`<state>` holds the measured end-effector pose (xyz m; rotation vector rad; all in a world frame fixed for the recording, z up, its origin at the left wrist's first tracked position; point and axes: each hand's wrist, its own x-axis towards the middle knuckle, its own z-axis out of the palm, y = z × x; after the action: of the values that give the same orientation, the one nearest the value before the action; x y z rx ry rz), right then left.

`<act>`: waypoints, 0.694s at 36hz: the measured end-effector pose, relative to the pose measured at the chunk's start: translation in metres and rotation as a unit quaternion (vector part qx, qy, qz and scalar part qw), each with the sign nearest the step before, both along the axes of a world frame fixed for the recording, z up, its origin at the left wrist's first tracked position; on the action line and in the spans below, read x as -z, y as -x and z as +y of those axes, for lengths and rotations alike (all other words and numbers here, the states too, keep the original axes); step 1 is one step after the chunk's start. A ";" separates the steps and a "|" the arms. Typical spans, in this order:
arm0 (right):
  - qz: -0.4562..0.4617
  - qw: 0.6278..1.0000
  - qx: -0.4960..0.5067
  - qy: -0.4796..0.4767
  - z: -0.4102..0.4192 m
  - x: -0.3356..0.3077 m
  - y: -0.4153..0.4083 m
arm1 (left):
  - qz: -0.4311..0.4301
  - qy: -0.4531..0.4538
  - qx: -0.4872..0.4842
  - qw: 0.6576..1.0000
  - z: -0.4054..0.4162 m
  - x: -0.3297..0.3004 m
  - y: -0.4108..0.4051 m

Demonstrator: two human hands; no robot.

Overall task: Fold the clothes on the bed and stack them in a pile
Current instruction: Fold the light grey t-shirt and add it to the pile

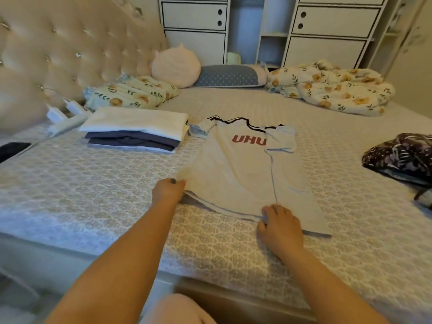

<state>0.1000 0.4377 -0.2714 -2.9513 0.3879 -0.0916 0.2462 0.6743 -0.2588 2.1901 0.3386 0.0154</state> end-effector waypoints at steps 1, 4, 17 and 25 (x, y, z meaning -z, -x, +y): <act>-0.005 1.000 -0.017 0.010 0.002 -0.001 -0.001 | -0.014 -0.001 -0.011 1.000 0.005 0.001 0.003; -0.001 0.999 -0.047 0.025 0.003 -0.004 -0.007 | -0.057 -0.073 -0.008 0.996 0.019 0.012 0.019; -0.030 0.996 0.062 0.064 -0.003 -0.006 -0.023 | 0.008 -0.197 0.040 0.980 0.020 0.014 0.005; 0.137 0.990 0.019 0.000 -0.020 -0.035 -0.034 | -0.003 -0.197 0.033 0.980 0.022 0.015 0.000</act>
<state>0.1345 0.4174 -0.2363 -2.9616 0.4786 0.3114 0.2464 0.6962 -0.2740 2.5932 0.2760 0.0551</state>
